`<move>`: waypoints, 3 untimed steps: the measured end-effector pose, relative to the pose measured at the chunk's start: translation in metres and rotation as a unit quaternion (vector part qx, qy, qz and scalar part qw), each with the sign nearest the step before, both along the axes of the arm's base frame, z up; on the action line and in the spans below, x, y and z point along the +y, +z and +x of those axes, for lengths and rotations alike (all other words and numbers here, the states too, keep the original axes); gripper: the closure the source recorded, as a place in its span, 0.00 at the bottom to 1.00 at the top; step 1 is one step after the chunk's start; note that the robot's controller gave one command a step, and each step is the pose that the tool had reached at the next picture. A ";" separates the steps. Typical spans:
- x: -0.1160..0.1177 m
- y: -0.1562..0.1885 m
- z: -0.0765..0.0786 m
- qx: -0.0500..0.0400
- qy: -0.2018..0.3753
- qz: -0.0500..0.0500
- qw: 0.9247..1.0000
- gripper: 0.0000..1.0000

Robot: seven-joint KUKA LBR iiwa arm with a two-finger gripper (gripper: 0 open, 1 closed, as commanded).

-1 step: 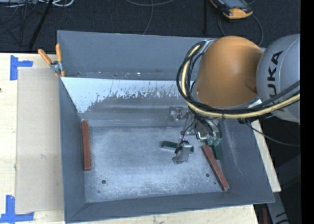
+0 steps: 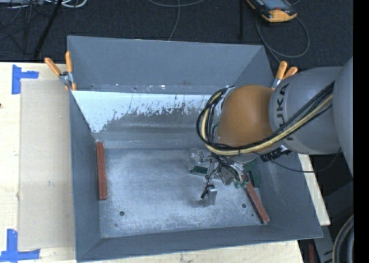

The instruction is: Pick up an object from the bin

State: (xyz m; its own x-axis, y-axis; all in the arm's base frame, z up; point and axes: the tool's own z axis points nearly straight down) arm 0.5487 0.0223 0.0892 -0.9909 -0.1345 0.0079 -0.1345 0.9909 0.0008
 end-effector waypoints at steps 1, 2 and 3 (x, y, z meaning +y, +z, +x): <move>-0.079 -0.021 0.028 -0.005 -0.014 -0.002 1.000 0.00; -0.074 -0.019 0.028 -0.004 -0.013 0.000 1.000 1.00; -0.075 -0.019 0.045 -0.005 0.103 0.001 0.995 1.00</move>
Offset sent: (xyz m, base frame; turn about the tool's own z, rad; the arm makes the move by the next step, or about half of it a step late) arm 0.0277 -0.0737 -0.0192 0.0200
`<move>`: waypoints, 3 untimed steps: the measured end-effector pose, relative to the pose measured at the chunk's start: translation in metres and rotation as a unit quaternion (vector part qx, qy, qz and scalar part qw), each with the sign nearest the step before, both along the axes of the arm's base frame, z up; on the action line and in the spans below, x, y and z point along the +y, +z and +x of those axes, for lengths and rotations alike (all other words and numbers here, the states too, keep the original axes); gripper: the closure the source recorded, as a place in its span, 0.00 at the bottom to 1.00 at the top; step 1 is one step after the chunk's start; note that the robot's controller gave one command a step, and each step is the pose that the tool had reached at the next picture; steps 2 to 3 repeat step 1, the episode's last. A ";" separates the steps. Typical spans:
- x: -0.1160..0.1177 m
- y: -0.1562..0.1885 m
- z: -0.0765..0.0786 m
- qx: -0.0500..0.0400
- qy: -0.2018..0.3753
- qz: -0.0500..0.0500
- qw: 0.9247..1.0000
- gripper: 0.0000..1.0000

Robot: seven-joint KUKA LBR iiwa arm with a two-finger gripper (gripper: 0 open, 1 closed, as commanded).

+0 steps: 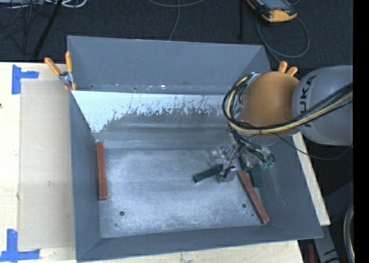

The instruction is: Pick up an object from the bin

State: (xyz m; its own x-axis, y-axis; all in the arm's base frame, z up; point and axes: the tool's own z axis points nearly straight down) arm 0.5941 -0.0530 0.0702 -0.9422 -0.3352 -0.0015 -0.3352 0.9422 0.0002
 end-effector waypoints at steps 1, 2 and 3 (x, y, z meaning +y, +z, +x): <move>-0.019 0.147 0.002 -0.005 0.005 -0.001 1.000 1.00; -0.019 0.147 0.002 -0.005 0.005 -0.001 1.000 1.00; -0.019 0.147 0.002 -0.005 0.005 -0.001 1.000 1.00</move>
Offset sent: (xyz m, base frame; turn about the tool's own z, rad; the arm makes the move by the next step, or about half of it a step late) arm -0.0008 -0.0186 0.1420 -0.0134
